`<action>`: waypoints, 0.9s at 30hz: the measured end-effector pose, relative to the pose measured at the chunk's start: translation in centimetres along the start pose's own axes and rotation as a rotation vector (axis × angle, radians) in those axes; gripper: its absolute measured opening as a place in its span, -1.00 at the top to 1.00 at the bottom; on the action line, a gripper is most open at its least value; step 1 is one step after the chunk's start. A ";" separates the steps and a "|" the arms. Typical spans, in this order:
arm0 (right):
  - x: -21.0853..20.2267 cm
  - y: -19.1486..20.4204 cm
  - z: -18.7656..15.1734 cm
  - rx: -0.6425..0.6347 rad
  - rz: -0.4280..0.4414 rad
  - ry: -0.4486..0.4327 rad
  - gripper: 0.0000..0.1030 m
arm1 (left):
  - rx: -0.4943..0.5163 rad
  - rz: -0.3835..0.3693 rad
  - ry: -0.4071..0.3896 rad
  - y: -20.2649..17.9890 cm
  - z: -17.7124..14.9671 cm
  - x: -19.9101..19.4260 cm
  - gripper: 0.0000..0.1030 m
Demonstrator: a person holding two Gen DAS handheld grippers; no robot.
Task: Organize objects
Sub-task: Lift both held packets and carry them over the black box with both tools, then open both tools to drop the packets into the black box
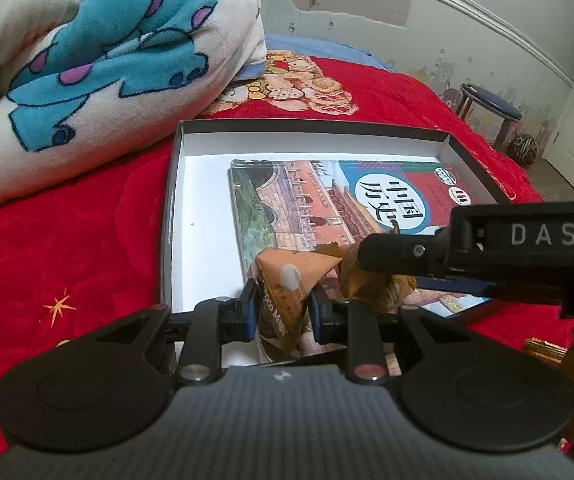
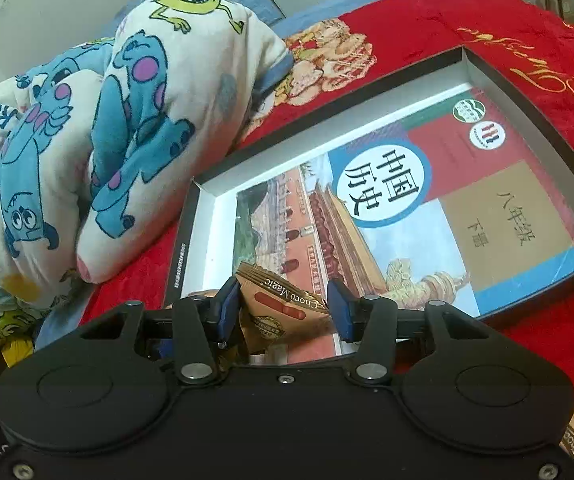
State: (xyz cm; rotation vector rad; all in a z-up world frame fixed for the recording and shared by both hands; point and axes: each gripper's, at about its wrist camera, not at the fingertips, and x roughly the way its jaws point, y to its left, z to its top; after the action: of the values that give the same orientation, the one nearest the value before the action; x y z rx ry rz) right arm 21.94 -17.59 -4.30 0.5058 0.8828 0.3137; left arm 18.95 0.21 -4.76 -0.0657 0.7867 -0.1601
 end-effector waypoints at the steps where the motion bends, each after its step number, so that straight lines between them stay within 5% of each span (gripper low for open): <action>1: 0.0 -0.1 0.0 0.004 -0.003 0.004 0.11 | -0.001 0.002 0.001 0.1 0.0 0.1 0.42; 15: 0.4 -0.2 -0.3 0.004 -0.022 0.029 0.11 | 0.012 -0.010 -0.005 -0.2 -0.5 0.4 0.36; 27: 0.6 -0.2 -0.1 0.008 -0.016 0.044 0.03 | 0.024 -0.028 0.021 -0.1 -0.1 0.2 -0.23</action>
State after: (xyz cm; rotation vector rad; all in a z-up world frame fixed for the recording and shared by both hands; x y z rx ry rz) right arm 22.29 -17.48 -4.88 0.5004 0.9304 0.3080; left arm 19.02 0.12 -5.02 -0.0523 0.8047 -0.1970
